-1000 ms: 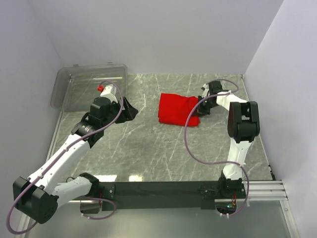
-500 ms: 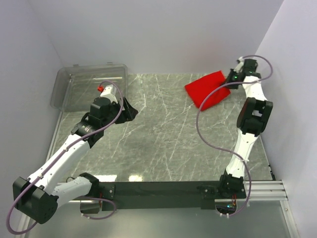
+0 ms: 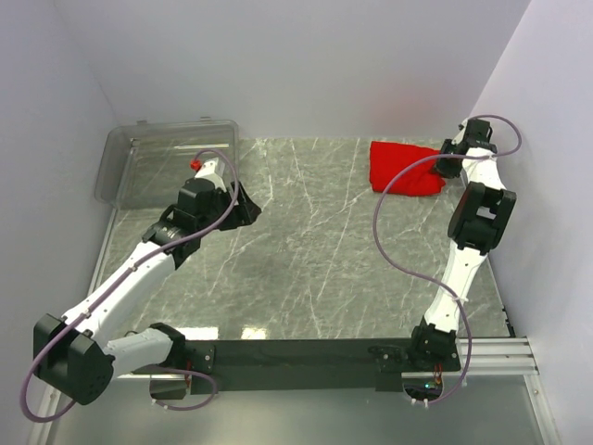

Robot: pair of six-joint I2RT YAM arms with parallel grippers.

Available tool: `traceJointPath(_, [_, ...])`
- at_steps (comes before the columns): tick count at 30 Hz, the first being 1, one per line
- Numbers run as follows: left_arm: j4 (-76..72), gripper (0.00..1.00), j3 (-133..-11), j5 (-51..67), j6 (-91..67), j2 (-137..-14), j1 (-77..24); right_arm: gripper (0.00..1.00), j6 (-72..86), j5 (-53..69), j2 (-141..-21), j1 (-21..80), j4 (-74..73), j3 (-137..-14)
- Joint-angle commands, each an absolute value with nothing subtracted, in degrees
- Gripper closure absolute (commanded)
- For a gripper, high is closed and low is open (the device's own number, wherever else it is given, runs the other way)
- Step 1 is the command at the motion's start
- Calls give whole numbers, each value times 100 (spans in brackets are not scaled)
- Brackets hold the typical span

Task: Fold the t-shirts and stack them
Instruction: Neatly place the folded tshirt to the corner

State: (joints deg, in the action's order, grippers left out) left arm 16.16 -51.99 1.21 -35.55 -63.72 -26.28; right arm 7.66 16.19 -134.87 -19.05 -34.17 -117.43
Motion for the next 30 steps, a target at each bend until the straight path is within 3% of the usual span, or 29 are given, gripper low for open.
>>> traceJointPath(1, [1459,26,-5528,158,-3437,-6407,-2619,58,528,1337,-13413,-1951,-3410,-12050])
traceJointPath(2, [1494,26,-5554,150,-3419,-6407,-2628,44,458,1240,-13273,-1942,-3401,-11998])
traceJointPath(6, [1591,26,-5581,53,-3270,-6311,-2628,32,-130,792,-12649,-1942,-3296,-11367])
traceJointPath(10, [1608,26,-5502,18,-3182,-6188,-2628,29,-641,606,-11780,-1890,-3129,-10514])
traceJointPath(15, [1722,25,-5467,-649,-2998,-5899,-2628,28,-1272,1212,-10979,-1767,-3287,-9399])
traceJointPath(18, [1723,18,-5371,-1297,-2953,-5609,-2628,27,-1511,1537,-10285,-1679,-3322,-8565])
traceJointPath(22, [1617,1,-5107,-2037,-2971,-5213,-2610,26,-1678,1652,-9013,-1652,-3296,-7552])
traceJointPath(30, [1687,1,-4939,-2382,-2822,-4913,-2364,20,-1977,1433,-6612,-1661,-3094,-5821])
